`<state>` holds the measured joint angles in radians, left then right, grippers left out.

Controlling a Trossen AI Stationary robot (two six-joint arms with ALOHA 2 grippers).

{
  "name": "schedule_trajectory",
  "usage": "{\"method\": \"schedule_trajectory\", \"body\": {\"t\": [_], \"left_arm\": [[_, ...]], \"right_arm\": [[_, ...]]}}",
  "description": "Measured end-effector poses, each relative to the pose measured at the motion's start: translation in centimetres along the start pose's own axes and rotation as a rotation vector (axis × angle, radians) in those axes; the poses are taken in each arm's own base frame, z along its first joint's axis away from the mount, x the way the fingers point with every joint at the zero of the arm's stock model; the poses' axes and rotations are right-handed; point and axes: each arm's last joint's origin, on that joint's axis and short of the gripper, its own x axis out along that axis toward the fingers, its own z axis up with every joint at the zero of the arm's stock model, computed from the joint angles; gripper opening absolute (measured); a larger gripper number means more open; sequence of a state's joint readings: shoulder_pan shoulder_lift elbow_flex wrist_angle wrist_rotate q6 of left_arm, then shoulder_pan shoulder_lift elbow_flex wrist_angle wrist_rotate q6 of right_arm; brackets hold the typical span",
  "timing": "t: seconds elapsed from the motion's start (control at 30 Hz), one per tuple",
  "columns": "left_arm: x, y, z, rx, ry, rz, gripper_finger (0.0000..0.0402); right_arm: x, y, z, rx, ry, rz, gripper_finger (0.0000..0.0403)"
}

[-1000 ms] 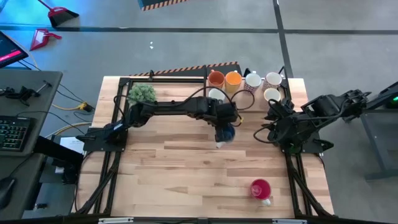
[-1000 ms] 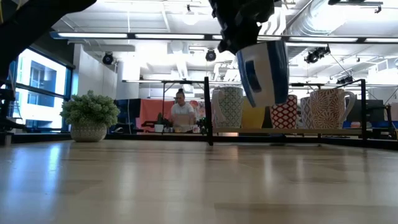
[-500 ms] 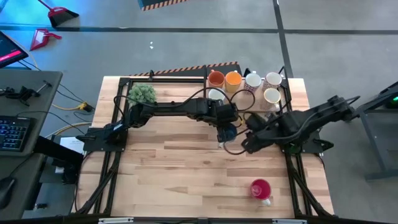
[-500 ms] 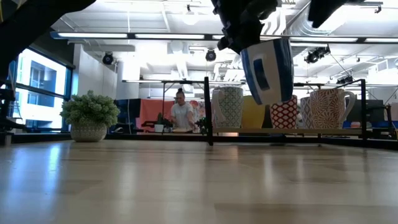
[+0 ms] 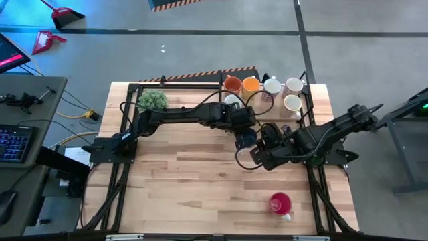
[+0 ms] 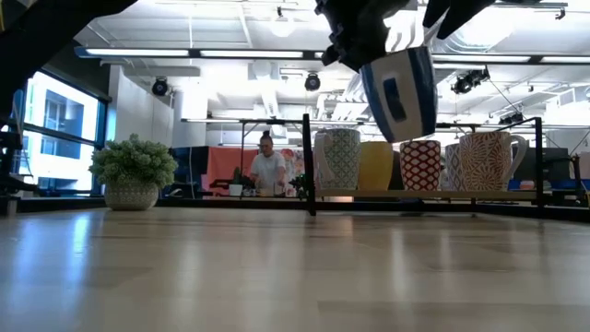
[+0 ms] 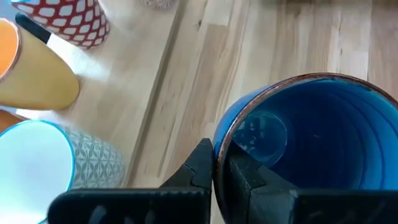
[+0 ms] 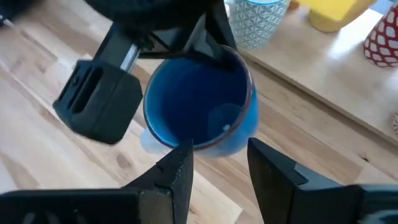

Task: Place coffee mugs
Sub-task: Put the blue mug on the shelf

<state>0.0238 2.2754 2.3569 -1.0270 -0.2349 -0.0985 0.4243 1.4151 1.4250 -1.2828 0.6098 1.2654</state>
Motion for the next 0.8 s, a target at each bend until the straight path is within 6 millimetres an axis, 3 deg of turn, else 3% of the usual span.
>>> {"method": "schedule_trajectory", "body": {"t": [0.5, 0.8], "left_arm": [[-0.7, -1.1, 0.5, 0.041, -0.06, -0.041, 0.0004], [-2.7, -1.7, 0.8, 0.064, -0.109, -0.038, 0.0004]], "right_arm": [[0.4, -0.1, 0.7, 0.075, -0.006, 0.0, 0.0129], [0.3, -0.3, 0.6, 0.065, 0.031, -0.007, 0.0129]]}}
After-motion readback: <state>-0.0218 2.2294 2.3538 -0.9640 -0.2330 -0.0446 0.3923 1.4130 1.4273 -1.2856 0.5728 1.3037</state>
